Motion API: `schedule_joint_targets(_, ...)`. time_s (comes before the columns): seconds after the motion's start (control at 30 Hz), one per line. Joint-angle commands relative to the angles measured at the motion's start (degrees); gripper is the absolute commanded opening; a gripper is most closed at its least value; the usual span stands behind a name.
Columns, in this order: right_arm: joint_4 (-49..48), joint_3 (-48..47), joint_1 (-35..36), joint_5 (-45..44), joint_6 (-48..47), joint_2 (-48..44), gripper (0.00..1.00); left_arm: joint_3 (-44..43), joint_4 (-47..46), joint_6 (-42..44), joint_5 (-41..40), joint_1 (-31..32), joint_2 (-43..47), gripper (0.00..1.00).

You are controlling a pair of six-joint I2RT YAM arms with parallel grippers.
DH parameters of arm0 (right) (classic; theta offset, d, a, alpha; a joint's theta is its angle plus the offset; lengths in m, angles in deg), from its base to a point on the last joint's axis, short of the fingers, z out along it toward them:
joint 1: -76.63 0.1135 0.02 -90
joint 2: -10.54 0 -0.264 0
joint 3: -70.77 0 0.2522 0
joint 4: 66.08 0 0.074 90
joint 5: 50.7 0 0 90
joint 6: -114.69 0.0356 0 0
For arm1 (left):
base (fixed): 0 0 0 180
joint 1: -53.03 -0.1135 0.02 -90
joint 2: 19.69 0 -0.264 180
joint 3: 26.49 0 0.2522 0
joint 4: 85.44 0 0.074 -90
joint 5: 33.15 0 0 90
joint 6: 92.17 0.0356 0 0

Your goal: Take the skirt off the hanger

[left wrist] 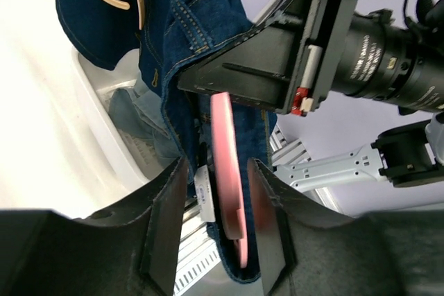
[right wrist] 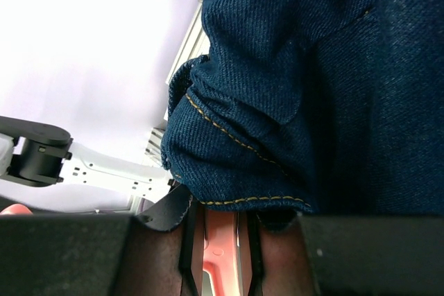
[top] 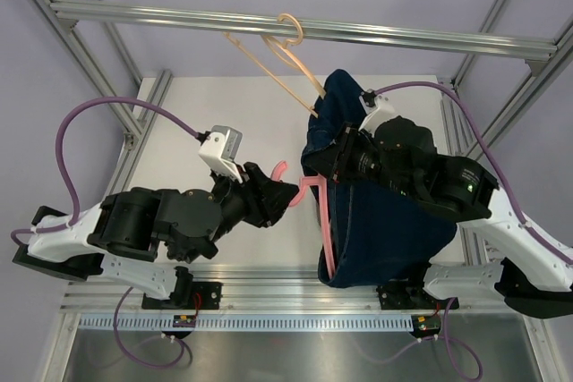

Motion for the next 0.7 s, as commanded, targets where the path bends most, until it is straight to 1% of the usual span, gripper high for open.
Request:
schedule_joint_targets(0.0, -7.3, -3.1, 0.0, -0.3, -2.4, 0.6, 0.00, -1.8, -1.1, -3.0, -4.2, -0.2, -0.1, 0.40)
schedule_joint_targets(0.03, -7.3, -3.6, 0.0, 0.2, -2.5, 1.4, 0.00, -1.9, -0.8, -3.0, -4.6, -0.2, -0.2, 0.37)
schedule_joint_targets(0.07, -7.3, -4.4, 0.0, 0.7, -2.7, 1.7, 0.00, -2.0, -0.4, -3.4, -4.9, -0.2, -0.2, 0.26)
schedule_joint_targets(0.1, -7.4, -4.6, 0.0, 1.4, -3.0, 2.3, 0.00, -2.0, -0.4, -3.5, -5.1, -0.3, -0.2, 0.16)
schedule_joint_targets(0.17, -8.0, -4.0, 0.1, 1.3, -3.0, 2.3, 0.00, -2.7, 0.4, -4.2, -5.7, -0.4, -0.4, 0.00)
schedule_joint_targets(0.23, -9.0, -3.5, 0.1, 1.1, -3.1, 1.8, 0.00, -3.6, 2.4, -5.7, -5.9, -0.9, -0.9, 0.00)
schedule_joint_targets(0.3, -9.2, -3.7, 0.2, 1.4, -3.8, 1.8, 0.00, -5.7, 3.9, -5.6, -6.0, -1.0, -2.7, 0.00)
schedule_joint_targets(0.33, -9.1, -3.9, 0.2, 1.8, -4.4, 1.8, 0.04, -6.6, 6.8, -6.3, -6.7, -1.0, -3.5, 0.00)
schedule_joint_targets(0.37, -8.7, -4.6, 0.1, 2.2, -5.2, 1.8, 0.22, -8.7, 8.4, -6.8, -7.1, -1.0, -5.1, 0.00)
schedule_joint_targets(0.4, -8.4, -4.9, 0.1, 3.4, -7.3, 1.7, 0.48, -9.7, 9.8, -6.8, -7.2, -1.1, -5.7, 0.00)
schedule_joint_targets(0.43, -7.4, -5.3, 0.1, 3.7, -8.2, 1.5, 0.70, -10.5, 12.2, -7.4, -8.4, -1.1, -6.1, 0.00)
schedule_joint_targets(0.47, -6.7, -5.2, 0.1, 3.1, -9.0, 1.2, 0.99, -11.3, 12.6, -7.0, -8.9, -1.6, -6.5, 0.00)
schedule_joint_targets(0.57, -5.0, -4.6, 0.1, 2.2, -9.6, -1.2, 1.00, -12.4, 12.9, -4.1, -8.6, -3.2, -6.6, 0.00)
schedule_joint_targets(0.67, -3.7, -5.0, 0.2, 5.1, -10.6, -3.2, 1.00, -15.2, 12.8, -1.1, -7.2, -5.8, -7.8, 0.00)
